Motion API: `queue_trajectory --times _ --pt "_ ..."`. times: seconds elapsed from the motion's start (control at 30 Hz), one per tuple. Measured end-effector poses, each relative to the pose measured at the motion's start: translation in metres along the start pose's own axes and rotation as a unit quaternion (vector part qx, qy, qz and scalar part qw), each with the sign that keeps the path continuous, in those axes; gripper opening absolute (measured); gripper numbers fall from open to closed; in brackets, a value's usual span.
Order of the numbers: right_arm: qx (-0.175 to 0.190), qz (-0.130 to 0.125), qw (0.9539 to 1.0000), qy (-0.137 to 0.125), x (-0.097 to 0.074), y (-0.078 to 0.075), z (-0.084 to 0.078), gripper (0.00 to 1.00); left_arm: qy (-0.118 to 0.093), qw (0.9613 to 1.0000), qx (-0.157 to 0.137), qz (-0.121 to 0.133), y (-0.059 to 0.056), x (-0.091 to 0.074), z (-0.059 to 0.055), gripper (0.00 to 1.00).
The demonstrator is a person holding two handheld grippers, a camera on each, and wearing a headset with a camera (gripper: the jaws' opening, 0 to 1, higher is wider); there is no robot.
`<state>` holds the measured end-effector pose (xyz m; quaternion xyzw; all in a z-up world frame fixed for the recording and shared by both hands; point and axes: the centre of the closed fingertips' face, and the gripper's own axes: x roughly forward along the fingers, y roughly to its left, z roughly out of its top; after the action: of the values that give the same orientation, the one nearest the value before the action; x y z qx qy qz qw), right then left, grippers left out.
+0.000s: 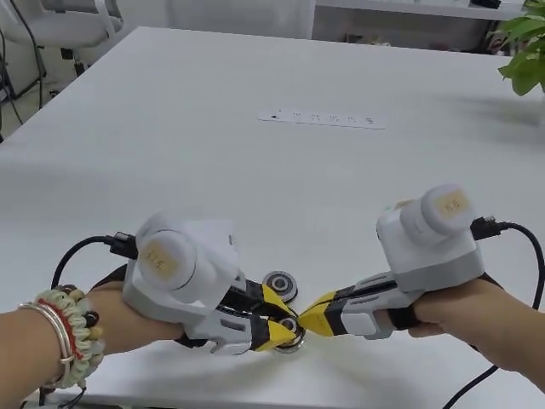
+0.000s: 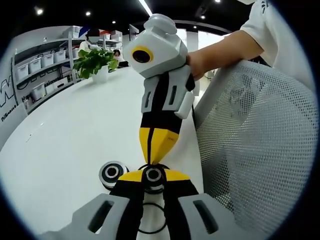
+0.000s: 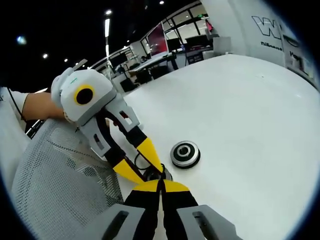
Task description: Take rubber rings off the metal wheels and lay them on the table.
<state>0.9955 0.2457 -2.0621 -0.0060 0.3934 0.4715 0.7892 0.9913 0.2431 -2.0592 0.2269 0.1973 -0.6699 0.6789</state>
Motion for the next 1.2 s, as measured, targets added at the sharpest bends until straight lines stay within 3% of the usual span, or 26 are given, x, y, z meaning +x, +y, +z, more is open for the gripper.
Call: queue_trajectory --times 0.23,0.33,0.37,0.43,0.47,0.6,0.7,0.83,1.03,1.2 --pt "0.001 0.000 1.0000 -0.001 0.000 0.000 0.000 0.00 0.004 0.9999 0.015 -0.006 -0.003 -0.006 0.006 0.13" --pt "-0.001 0.000 1.0000 0.001 0.000 0.000 0.000 0.00 -0.024 0.9997 0.004 -0.004 0.000 -0.012 0.021 0.17" --pt "-0.001 0.000 1.0000 0.001 0.000 0.000 0.000 0.00 -0.024 0.9997 0.004 -0.003 0.000 -0.014 0.023 0.18" --pt "-0.001 0.001 1.0000 0.000 0.000 0.000 0.001 0.00 -0.025 0.9993 0.027 -0.003 -0.002 -0.016 0.030 0.21" --pt "0.000 0.002 1.0000 -0.001 0.000 0.000 0.001 0.00 -0.029 0.9986 0.043 -0.003 -0.004 -0.017 0.034 0.23" --pt "0.000 0.001 1.0000 0.000 0.000 0.000 0.001 0.00 -0.029 0.9982 0.048 -0.022 -0.013 -0.021 0.041 0.41" --pt "-0.003 -0.001 1.0000 0.000 -0.001 0.000 0.001 0.00 -0.026 0.9976 0.054 -0.033 -0.019 -0.027 0.046 0.47" --pt "-0.003 -0.002 1.0000 -0.003 -0.002 -0.001 0.004 0.00 -0.018 0.9973 0.059 -0.041 -0.022 -0.035 0.047 0.50" --pt "-0.005 -0.002 1.0000 -0.008 -0.004 0.001 0.007 0.00 -0.020 0.9982 0.037 -0.042 -0.026 -0.053 0.051 0.65" --pt "-0.008 -0.002 0.9999 -0.013 -0.005 0.001 0.009 0.00 -0.023 0.9994 0.022 -0.014 -0.025 -0.075 0.045 0.66"
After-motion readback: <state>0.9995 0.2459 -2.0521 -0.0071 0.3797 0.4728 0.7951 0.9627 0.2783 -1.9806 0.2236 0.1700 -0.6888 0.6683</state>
